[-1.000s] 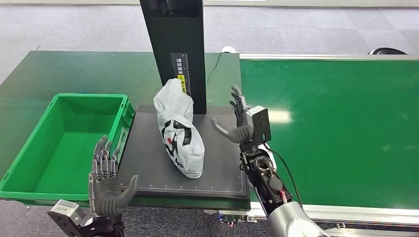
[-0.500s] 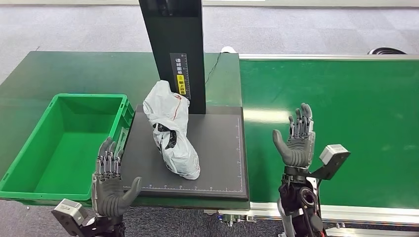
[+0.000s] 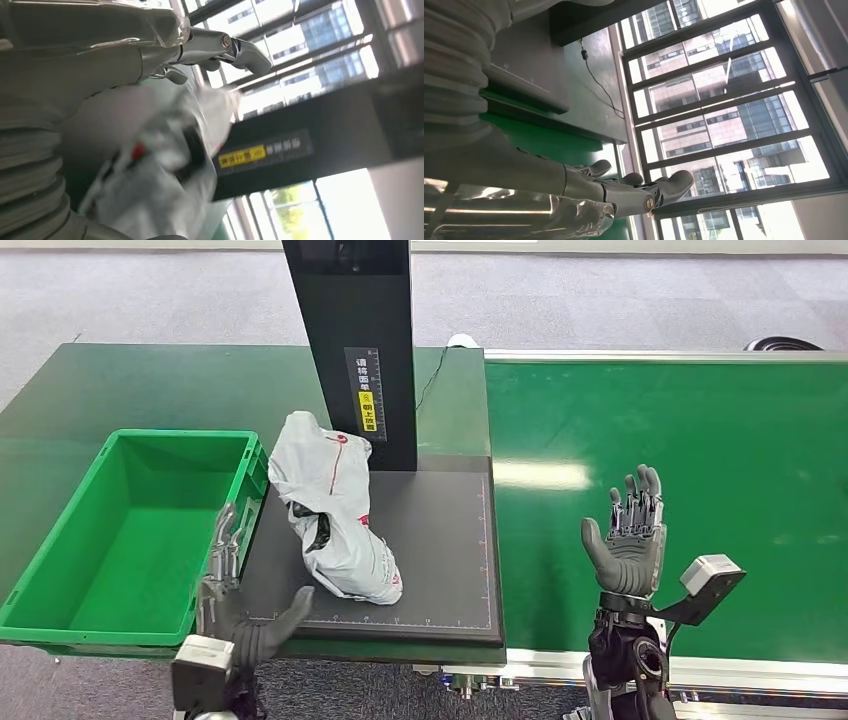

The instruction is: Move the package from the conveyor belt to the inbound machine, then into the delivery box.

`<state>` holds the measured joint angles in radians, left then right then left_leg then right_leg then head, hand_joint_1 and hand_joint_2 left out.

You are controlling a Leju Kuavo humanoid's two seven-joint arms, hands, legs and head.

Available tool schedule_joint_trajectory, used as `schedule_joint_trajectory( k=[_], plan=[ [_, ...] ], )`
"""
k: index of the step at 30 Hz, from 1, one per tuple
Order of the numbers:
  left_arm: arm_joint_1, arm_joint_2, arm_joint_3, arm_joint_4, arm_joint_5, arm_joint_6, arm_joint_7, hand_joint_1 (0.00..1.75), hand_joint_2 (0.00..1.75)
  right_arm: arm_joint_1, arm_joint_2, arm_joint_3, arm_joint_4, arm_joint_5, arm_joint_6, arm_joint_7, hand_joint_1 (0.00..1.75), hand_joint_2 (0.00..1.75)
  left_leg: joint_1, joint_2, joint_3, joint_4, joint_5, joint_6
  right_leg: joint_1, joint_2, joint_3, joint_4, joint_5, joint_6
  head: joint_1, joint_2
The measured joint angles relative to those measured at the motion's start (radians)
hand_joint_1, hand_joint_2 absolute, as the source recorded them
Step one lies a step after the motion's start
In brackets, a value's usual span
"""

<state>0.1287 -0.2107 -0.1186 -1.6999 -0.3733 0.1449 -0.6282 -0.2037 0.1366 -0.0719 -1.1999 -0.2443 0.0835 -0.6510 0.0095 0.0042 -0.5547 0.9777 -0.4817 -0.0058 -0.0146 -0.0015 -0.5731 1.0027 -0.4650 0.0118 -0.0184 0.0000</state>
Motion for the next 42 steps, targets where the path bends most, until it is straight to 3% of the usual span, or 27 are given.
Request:
schedule_joint_trajectory(
  k=[14, 26, 29, 31, 33, 37, 39, 42],
  plan=[
    [-0.225, 0.028, -0.177, 0.352, -0.192, 0.038, 0.168, 0.00, 1.75, 0.020, 0.032, 0.008, -0.079, 0.010, 0.065, 0.007, 0.00, 1.75, 0.000, 0.000, 0.000, 0.000, 0.000, 0.000, 0.000, 0.000, 0.000, 0.000, 0.000, 0.000, 0.000, 0.000],
    [-0.266, 0.072, -0.235, 0.544, -0.376, 0.099, 0.309, 0.00, 1.75, 0.017, 0.032, 0.033, -0.086, -0.003, 0.073, -0.005, 0.00, 1.75, 0.000, 0.000, 0.000, 0.000, 0.000, 0.000, 0.000, 0.000, 0.001, 0.000, 0.000, 0.000, 0.000, 0.000],
    [-0.274, 0.109, -0.240, 0.589, -0.628, 0.207, 0.455, 0.00, 1.75, 0.046, 0.031, 0.031, -0.117, -0.005, 0.073, -0.006, 0.00, 1.75, 0.000, 0.001, 0.001, 0.000, 0.000, 0.000, 0.000, 0.000, 0.001, 0.000, 0.000, 0.000, 0.000, 0.000],
    [-0.281, 0.138, -0.240, 0.603, -0.888, 0.278, 0.616, 0.00, 1.75, 0.065, 0.031, 0.028, -0.137, -0.005, 0.075, -0.007, 0.00, 1.75, 0.000, 0.001, 0.002, -0.001, 0.000, 0.000, 0.000, 0.001, 0.003, 0.000, 0.000, -0.001, 0.000, 0.000],
    [-0.290, 0.172, -0.253, 0.601, -1.094, 0.291, 0.812, 0.00, 1.75, 0.074, 0.031, 0.026, -0.148, -0.002, 0.080, -0.007, 0.00, 1.75, 0.000, 0.002, 0.006, -0.001, -0.001, -0.002, 0.001, 0.001, 0.006, 0.000, -0.001, -0.001, 0.000, 0.000],
    [-0.323, 0.283, -0.375, 0.572, -1.169, 0.226, 1.165, 0.00, 1.75, 0.083, 0.032, 0.024, -0.155, 0.012, 0.095, -0.011, 0.00, 1.75, 0.001, 0.002, 0.014, -0.002, -0.003, -0.003, 0.001, 0.001, 0.014, 0.000, -0.003, -0.003, 0.000, 0.000],
    [-0.339, 0.336, -0.442, 0.546, -1.169, 0.178, 1.242, 0.00, 1.75, 0.086, 0.032, 0.023, -0.156, 0.020, 0.102, -0.015, 0.00, 1.75, 0.001, 0.001, 0.016, -0.003, -0.002, -0.003, 0.001, 0.001, 0.016, 0.000, -0.003, -0.004, 0.000, 0.000],
    [-0.354, 0.399, -0.514, 0.501, -1.169, 0.128, 1.257, 0.00, 1.75, 0.088, 0.033, 0.023, -0.158, 0.029, 0.109, -0.021, 0.00, 1.75, 0.001, 0.001, 0.017, -0.003, -0.001, -0.004, 0.002, 0.001, 0.017, 0.000, -0.002, -0.004, 0.000, 0.000]
  ],
)
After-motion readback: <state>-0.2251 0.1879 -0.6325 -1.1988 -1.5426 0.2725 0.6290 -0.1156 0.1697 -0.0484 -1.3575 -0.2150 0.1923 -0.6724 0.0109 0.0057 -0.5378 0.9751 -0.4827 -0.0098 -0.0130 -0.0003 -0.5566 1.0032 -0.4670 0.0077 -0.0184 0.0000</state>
